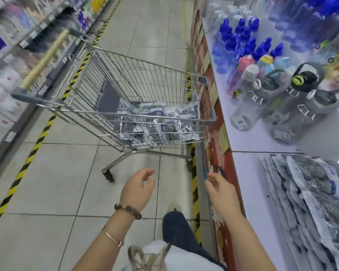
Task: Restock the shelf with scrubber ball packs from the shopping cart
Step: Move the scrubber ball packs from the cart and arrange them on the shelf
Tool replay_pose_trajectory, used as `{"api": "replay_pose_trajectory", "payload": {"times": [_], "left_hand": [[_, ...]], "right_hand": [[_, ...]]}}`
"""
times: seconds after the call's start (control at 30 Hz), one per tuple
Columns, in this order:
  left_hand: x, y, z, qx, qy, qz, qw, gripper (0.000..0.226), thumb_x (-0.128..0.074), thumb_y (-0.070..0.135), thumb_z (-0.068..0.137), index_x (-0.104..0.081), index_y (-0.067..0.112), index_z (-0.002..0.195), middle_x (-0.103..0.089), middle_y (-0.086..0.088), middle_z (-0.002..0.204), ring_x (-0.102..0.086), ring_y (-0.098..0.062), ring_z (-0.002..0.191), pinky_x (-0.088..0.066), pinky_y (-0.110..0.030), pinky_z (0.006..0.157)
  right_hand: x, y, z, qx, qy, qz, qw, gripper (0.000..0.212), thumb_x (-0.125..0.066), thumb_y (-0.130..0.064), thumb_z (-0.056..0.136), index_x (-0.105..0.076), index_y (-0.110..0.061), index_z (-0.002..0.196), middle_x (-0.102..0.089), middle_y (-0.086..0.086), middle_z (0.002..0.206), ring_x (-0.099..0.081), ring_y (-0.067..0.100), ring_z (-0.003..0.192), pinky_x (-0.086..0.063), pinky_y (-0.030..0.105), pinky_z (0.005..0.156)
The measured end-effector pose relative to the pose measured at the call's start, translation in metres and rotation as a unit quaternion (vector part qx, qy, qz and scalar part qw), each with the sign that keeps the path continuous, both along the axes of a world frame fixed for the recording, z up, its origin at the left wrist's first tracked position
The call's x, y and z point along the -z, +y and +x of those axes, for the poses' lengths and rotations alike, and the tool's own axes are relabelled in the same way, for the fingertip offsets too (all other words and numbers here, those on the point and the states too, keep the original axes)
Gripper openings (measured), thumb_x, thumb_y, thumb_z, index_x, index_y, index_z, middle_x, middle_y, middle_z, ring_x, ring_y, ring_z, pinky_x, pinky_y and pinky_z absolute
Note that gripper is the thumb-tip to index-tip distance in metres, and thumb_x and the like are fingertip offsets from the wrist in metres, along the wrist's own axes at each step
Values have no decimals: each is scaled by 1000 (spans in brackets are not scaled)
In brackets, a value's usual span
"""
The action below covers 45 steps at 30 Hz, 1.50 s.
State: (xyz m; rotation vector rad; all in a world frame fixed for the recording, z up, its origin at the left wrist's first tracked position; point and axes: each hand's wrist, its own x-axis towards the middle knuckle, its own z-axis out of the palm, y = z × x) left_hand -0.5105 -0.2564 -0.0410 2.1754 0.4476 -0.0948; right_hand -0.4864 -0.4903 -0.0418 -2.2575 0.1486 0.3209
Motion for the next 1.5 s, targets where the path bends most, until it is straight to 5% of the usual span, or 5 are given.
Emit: {"api": "replay_pose_trajectory", "payload": {"times": [0.87, 1.07, 1.17, 1.33, 1.5], "left_hand": [[16, 119, 352, -87, 42, -39, 995, 23, -56, 14, 87, -62, 19, 109, -66, 4, 105, -61, -13, 95, -52, -36, 85], [40, 179, 436, -58, 141, 13, 988, 25, -52, 21, 91, -59, 19, 115, -63, 2, 112, -61, -20, 98, -48, -29, 81], [67, 201, 461, -44, 215, 43, 975, 25, -51, 24, 91, -58, 19, 115, -64, -1, 114, -60, -19, 98, -49, -29, 84], [105, 217, 471, -18, 351, 59, 934, 27, -43, 25, 93, -56, 16, 115, -63, -7, 114, -60, -27, 102, -48, -34, 86], [150, 229, 467, -105, 405, 9, 908, 41, -53, 44, 86, -58, 12, 111, -62, -16, 114, -59, -31, 103, -44, -32, 85]], "right_hand": [[26, 112, 376, -93, 35, -33, 994, 32, -52, -24, 94, -57, -13, 123, -64, 2, 118, -59, 15, 102, -47, 30, 90], [52, 168, 455, -96, 107, -69, 987, 32, -51, -24, 95, -56, -14, 124, -64, 1, 118, -56, 10, 86, -45, 21, 70], [75, 195, 482, -113, 162, -71, 978, 33, -50, -22, 96, -55, -11, 126, -62, 3, 123, -57, 13, 97, -44, 25, 84], [117, 227, 507, -137, 258, -69, 954, 27, -48, -21, 96, -57, -8, 118, -63, 7, 116, -54, 15, 92, -41, 24, 81], [172, 240, 529, -88, 357, -55, 928, 29, -51, -26, 94, -57, -9, 116, -63, 10, 115, -59, 24, 100, -47, 40, 94]]}}
